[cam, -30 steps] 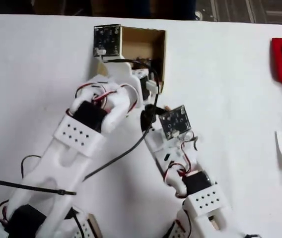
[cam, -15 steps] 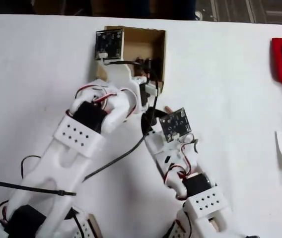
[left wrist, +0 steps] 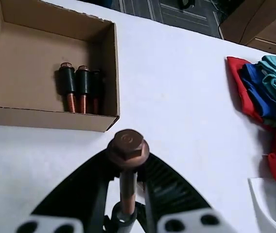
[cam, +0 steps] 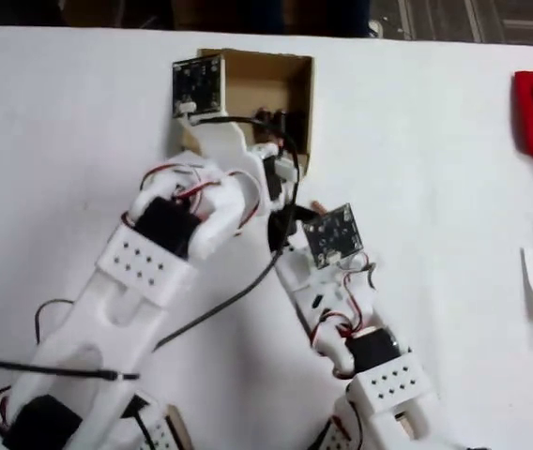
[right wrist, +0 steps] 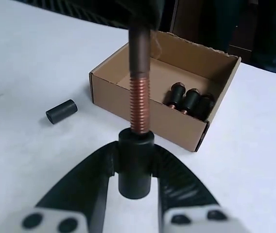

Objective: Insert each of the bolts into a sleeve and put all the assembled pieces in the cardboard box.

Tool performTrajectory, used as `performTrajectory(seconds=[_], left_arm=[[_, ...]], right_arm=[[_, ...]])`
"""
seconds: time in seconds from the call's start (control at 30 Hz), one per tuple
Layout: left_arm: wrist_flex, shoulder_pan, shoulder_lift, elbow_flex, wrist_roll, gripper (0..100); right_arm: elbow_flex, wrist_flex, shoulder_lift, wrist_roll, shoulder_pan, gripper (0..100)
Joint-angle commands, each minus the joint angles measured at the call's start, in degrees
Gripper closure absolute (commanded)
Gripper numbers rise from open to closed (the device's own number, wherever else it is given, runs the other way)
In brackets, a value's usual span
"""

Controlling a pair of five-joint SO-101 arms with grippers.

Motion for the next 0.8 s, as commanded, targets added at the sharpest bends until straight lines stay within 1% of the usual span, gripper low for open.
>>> performTrajectory(seconds=[0.0,0.23,0.4,0.6,0.77], left_arm=[[0.97,0.79,-4.31,-0.4,0.7,97],[5.01,0.7,-4.4,-0.31,0.7,97],[3.52,0.53,-4.31,-0.31,0.7,97],[-1.41,0.35,-4.22,-0.31,0.26,97],[-1.14,0.18,-1.32,-0.31,0.26,97]], right_arm=[[-0.53,-1.45,-1.89,-0.35,0.4,97.5],[-0.62,-1.45,-1.89,-0.35,0.4,97.5],[-0.7,-1.45,-1.89,-0.35,0.4,97.5],[-0.7,-1.45,-1.89,-0.35,0.4,97.5],[-0.7,-1.45,-1.98,-0.35,0.4,97.5]])
